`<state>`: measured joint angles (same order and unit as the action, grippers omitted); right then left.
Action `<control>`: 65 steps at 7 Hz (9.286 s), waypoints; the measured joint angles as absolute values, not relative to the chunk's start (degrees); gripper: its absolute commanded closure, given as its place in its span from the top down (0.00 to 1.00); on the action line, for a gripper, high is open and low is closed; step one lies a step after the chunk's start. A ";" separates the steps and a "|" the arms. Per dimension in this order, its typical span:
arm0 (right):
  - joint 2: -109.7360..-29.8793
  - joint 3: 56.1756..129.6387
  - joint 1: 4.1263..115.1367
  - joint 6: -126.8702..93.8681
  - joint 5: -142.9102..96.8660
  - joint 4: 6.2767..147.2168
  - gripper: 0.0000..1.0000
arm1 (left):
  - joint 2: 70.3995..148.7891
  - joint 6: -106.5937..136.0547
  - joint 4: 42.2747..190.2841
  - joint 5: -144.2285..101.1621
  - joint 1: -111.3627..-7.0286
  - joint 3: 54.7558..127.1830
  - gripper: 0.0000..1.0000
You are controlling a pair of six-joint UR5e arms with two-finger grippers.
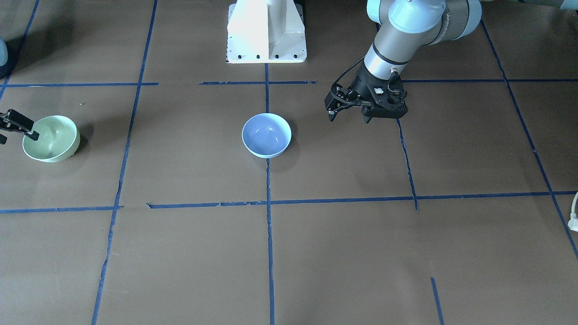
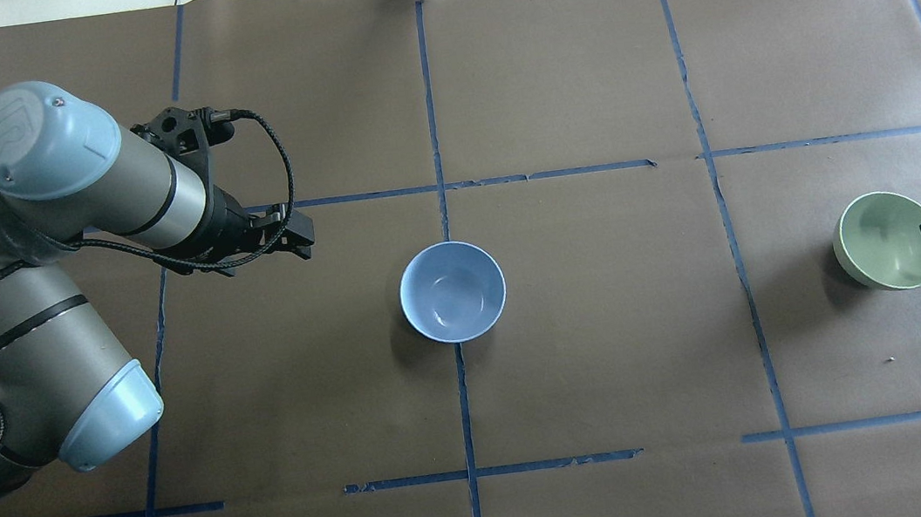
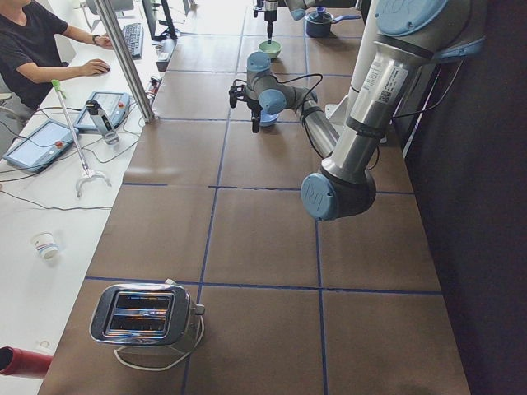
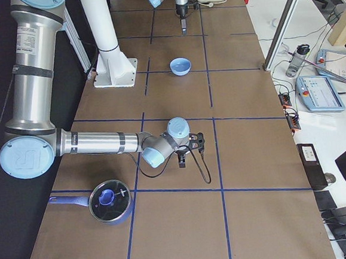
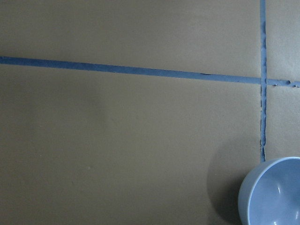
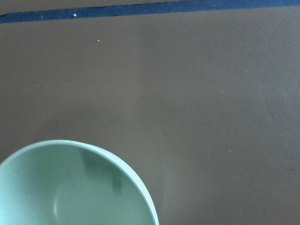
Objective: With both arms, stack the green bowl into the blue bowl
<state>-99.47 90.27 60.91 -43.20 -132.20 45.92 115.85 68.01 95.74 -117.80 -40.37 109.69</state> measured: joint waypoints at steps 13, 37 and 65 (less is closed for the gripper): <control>-61.73 100.59 32.21 -96.59 -113.45 58.08 0.00 | 103.49 51.50 95.46 -126.62 -51.69 115.23 1.00; -98.45 99.69 86.75 5.24 -135.10 86.47 1.00 | 91.26 -15.54 89.06 -131.69 -86.64 95.93 1.00; -98.51 99.13 89.30 10.97 -135.72 93.96 1.00 | 89.04 -7.02 82.78 -134.15 -88.74 96.33 1.00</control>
<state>-98.51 99.13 89.30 10.97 -135.72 93.96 89.04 -7.02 82.78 -134.15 -88.74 96.33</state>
